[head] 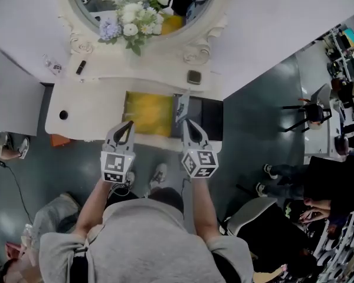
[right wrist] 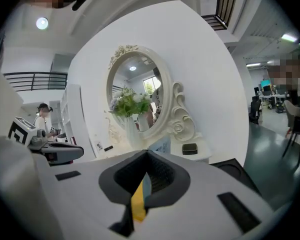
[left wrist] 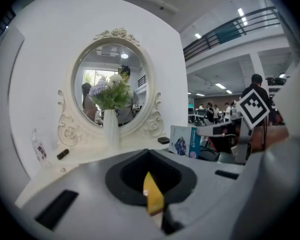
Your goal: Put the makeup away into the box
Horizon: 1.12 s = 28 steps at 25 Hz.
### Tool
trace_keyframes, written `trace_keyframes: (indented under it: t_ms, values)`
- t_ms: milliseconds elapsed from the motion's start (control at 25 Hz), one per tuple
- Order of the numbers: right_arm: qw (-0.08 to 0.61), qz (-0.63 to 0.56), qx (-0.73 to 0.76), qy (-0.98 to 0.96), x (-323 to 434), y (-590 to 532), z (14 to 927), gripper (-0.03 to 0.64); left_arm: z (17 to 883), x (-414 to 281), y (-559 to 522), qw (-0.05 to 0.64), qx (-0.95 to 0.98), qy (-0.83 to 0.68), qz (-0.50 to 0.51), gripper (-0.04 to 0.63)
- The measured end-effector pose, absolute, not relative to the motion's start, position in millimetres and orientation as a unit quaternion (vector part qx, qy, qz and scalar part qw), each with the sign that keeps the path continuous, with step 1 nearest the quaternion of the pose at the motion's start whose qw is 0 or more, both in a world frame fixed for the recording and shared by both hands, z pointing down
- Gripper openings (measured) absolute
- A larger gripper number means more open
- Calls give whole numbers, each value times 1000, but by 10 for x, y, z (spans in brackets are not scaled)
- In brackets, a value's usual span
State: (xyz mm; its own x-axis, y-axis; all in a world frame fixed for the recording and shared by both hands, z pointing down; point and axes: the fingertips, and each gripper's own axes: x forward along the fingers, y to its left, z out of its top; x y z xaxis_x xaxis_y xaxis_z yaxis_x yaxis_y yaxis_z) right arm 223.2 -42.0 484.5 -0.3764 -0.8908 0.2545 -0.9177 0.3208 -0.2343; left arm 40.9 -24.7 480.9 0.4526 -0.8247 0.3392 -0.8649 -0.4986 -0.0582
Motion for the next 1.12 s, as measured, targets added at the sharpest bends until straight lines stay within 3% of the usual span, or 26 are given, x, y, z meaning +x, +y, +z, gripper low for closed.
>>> trace_keyframes:
  t_ms: [680,1120]
  values:
    - [70,192,438,-875,839,-667,5150,14,5028,-762,-28,101,776,-599,171,2]
    - [93,243,420,-869,578,-633,5653,14,5289,-1030,106,130,750,-621,184,0]
